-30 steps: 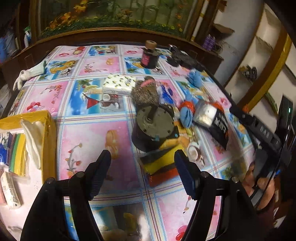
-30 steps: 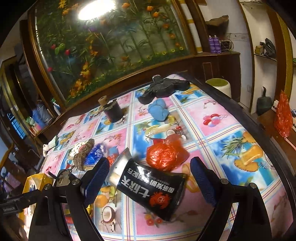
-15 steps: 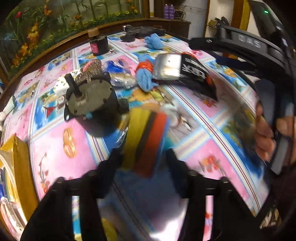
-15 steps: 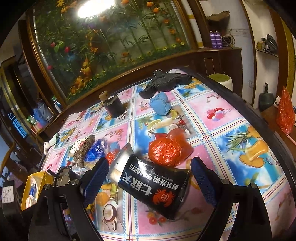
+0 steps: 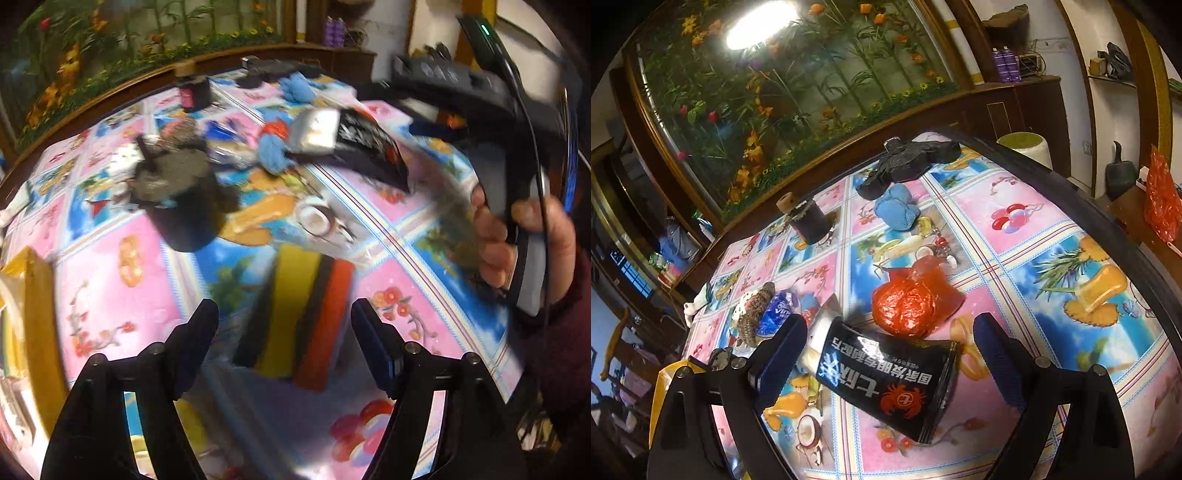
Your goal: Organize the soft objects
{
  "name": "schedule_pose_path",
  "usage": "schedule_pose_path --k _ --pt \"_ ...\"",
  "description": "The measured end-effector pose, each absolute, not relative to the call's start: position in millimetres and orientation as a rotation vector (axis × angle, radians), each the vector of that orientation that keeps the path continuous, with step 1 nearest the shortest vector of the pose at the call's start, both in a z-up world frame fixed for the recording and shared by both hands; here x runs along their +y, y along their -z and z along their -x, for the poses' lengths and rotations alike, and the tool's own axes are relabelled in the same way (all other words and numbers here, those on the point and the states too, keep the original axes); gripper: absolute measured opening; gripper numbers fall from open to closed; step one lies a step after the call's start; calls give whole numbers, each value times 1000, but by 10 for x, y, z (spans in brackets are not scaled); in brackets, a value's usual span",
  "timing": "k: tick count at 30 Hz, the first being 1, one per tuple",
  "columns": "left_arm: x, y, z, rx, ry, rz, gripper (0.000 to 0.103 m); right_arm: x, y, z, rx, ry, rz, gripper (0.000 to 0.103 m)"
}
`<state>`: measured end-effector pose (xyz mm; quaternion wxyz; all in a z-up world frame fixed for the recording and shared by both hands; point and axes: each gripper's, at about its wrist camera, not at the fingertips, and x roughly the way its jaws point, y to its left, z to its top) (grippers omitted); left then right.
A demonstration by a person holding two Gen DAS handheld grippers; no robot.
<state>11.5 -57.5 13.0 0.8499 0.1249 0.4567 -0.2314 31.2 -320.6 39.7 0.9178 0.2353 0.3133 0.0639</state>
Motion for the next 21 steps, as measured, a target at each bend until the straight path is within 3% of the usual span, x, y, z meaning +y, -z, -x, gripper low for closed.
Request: schedule_pose_path --k 2,3,4,11,21 --pt "-597 -69 -86 949 495 -267 73 -3182 -350 -384 680 -140 -483 92" --pt "-590 -86 -65 952 500 -260 64 -3165 -321 -423 701 -159 -490 92" --pt "-564 -116 -53 957 497 -249 44 -3153 -293 -459 722 -196 -513 93" --pt "-99 -290 95 1011 451 -107 43 -2995 -245 -571 805 -526 -633 93" --pt "-173 -157 108 988 409 -117 43 -2640 -492 -446 705 -309 -322 94"
